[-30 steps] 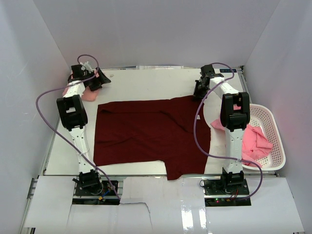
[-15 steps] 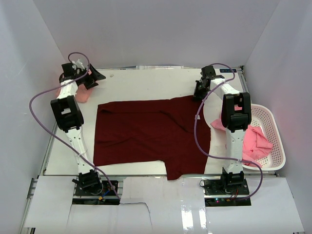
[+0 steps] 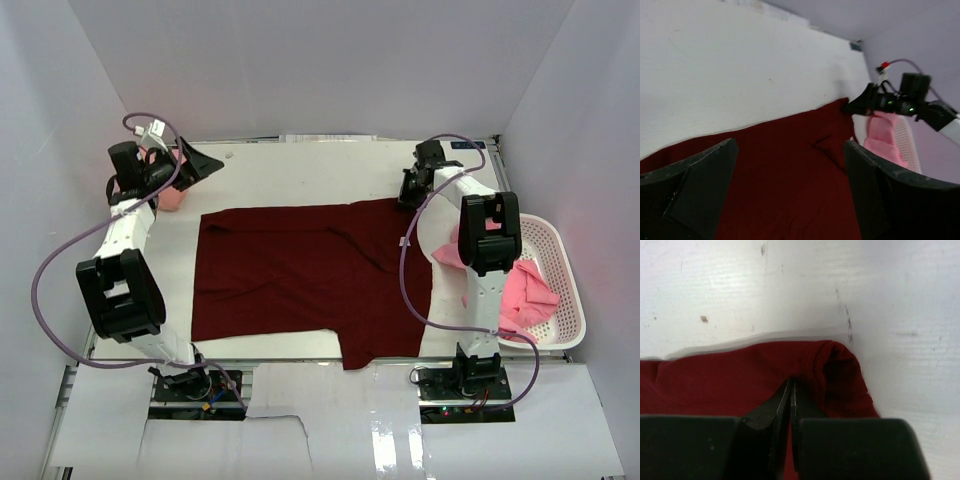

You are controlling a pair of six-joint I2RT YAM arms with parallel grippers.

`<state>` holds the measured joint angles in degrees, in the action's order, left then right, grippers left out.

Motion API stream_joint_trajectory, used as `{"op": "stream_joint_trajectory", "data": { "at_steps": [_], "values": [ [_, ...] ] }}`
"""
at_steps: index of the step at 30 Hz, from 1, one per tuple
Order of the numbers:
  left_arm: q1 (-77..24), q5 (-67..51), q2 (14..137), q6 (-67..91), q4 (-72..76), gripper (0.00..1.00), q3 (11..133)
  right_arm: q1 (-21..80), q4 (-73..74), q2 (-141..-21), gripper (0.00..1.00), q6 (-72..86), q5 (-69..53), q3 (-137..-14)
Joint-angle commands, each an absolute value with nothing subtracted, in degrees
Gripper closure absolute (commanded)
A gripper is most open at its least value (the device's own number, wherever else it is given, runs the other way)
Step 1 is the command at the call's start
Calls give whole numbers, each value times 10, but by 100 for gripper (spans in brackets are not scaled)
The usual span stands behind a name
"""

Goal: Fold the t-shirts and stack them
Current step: Fold the flattened tshirt in 1/3 of the way

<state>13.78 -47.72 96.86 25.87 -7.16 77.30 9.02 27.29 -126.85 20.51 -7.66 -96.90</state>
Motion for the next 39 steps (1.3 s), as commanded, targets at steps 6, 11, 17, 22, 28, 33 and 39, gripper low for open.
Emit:
{"op": "stream_joint_trajectory", "data": {
  "at_steps": [6, 11, 17, 22, 28, 33, 39],
  "values": [
    [237, -678, 969, 578, 318, 2, 539, 94, 237, -1146, 65, 196, -84, -872],
    [252, -689, 944, 730, 583, 2, 470, 97, 226, -1091, 42, 187, -101, -841],
    [256, -660, 878, 746, 794, 2, 416, 99, 202, -1050, 16, 176, -127, -814],
    [256, -674, 938, 947, 885, 2, 453, 119, 230, -1036, 15, 167, -144, -811],
    [253, -671, 907, 948, 886, 2, 426, 161, 249, -1004, 17, 145, -162, -778],
    [252, -677, 926, 979, 889, 2, 435, 200, 275, -1017, 19, 114, -169, -769],
    [250, -669, 861, 856, 793, 2, 418, 215, 274, -1033, 27, 105, -170, -744]
  ]
}}
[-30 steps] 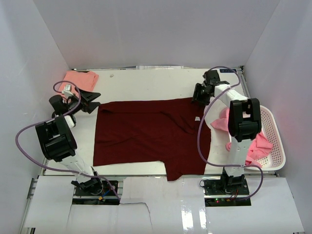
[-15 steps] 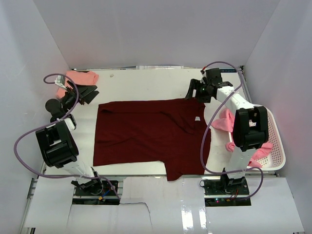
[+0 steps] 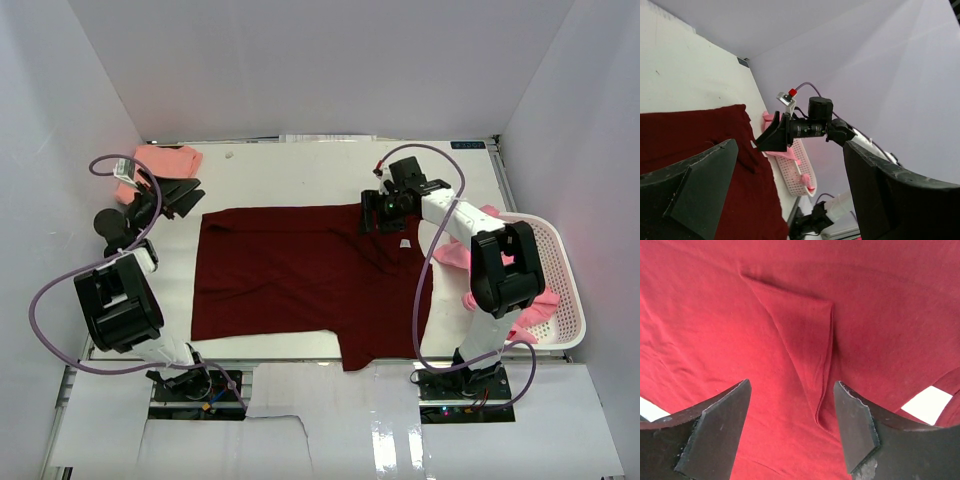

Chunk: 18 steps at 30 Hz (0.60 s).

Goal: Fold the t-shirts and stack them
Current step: Fold the flattened tshirt in 1/3 of the way

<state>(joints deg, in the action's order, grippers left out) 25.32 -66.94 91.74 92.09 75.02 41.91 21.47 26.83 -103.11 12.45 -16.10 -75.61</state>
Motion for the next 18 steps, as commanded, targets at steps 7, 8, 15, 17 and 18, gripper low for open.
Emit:
{"op": "stream_joint_trajectory", "data": {
  "at_steps": [7, 8, 15, 17, 18],
  "values": [
    [236, -675, 841, 799, 747, 2, 405, 215, 255, -1054, 32, 100, -185, -715],
    [235, -675, 839, 795, 740, 2, 402, 215, 250, -1055, 33, 100, -191, -707],
    [228, -679, 838, 770, 716, 2, 401, 216, 231, -1077, 38, 105, -214, -692],
    [226, -681, 839, 766, 712, 2, 401, 216, 229, -1079, 43, 105, -218, -690],
    [225, -682, 841, 766, 710, 2, 402, 216, 229, -1081, 45, 106, -217, -689]
  ]
}}
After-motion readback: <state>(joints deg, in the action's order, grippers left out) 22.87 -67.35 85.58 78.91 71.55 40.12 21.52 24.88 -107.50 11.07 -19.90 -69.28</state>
